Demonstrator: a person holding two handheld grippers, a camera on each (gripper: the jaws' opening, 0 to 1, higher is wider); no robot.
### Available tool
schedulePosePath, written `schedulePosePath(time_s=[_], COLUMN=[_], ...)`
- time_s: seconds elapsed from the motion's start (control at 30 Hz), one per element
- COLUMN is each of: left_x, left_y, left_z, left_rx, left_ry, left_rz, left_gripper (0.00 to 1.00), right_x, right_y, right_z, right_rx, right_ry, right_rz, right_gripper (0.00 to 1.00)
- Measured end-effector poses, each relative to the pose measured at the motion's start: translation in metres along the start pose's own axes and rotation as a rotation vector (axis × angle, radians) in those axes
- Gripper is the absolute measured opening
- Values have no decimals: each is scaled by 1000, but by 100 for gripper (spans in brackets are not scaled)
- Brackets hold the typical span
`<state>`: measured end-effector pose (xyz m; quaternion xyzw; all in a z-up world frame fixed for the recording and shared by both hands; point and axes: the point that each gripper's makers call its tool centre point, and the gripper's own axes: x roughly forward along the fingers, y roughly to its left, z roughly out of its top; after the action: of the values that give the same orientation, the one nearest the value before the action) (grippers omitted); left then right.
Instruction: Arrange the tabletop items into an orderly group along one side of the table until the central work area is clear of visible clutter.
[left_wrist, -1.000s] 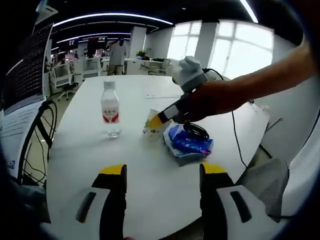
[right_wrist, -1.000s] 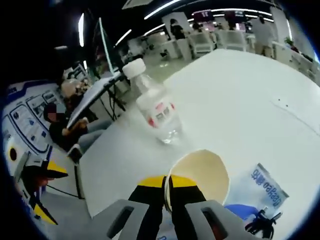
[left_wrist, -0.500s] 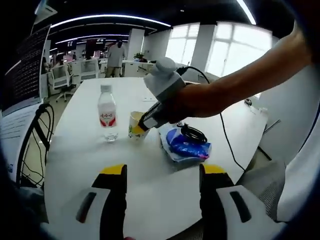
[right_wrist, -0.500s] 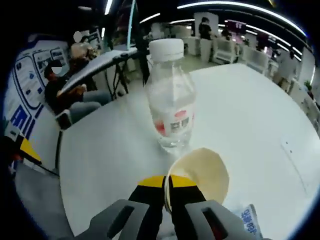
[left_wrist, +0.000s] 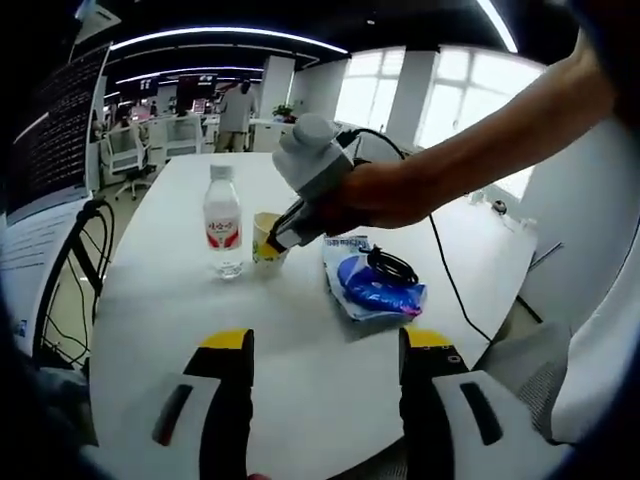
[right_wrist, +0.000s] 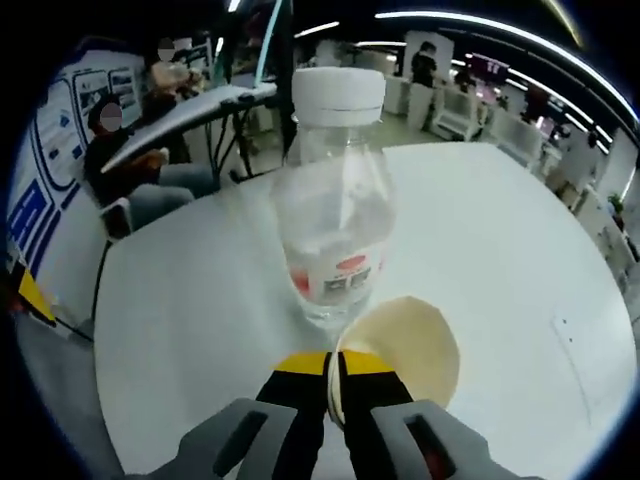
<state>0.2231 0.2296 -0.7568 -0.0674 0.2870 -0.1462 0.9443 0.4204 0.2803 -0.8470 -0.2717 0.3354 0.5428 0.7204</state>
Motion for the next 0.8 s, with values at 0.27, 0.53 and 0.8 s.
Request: schedulePosePath(time_s=[0.27, 0.53, 0.8], left_x=[0, 2, 1], left_y=[1, -1, -5], left_z=[-1, 1, 5], left_rx=[-20, -8, 4], left_ry=[-6, -7, -12], left_rz=[-6, -12, -15], left_gripper=[58, 58, 58], right_x=[1, -5, -12], right_y=[-1, 3, 2], right_z=[3, 3, 2], right_rx=[-23, -42, -79], right_ry=[-2, -9, -10], right_rz=[-7, -11, -17], right_gripper=[4, 11, 13])
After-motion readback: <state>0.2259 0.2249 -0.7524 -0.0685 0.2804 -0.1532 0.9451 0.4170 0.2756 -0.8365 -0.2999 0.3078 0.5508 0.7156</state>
